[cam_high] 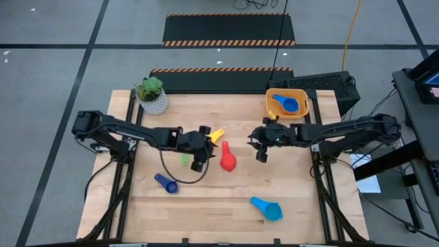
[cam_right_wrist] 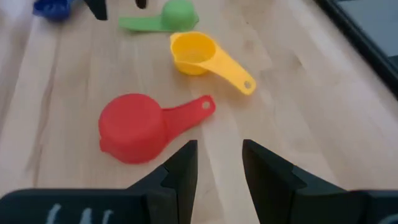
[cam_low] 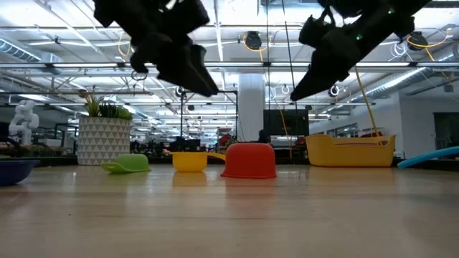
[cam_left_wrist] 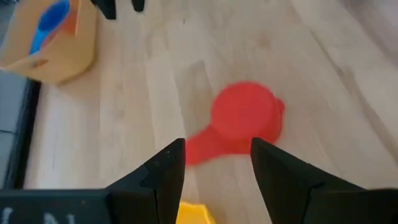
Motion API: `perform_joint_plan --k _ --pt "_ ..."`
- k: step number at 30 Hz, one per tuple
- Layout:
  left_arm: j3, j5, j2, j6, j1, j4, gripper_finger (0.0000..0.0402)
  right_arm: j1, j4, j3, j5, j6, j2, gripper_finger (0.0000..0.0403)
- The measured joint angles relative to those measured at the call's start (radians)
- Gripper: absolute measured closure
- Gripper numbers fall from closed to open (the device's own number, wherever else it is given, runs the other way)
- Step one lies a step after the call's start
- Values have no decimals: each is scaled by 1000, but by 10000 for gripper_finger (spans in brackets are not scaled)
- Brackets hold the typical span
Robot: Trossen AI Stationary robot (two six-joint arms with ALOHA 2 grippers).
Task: Nest measuring cups in basket
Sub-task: Stack the red measuring cup on top of the blue measuring cup into the bin
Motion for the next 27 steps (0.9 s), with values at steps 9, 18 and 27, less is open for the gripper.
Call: perform_joint_plan --k 9,18,27 --pt "0 -6 171 4 -48 50 216 -11 66 1 -99 -53 128 282" --pt "2 -82 337 -111 -64 241 216 -2 137 1 -104 -41 156 282" --pt "27 20 410 -144 -92 398 216 10 132 0 -154 -30 156 282"
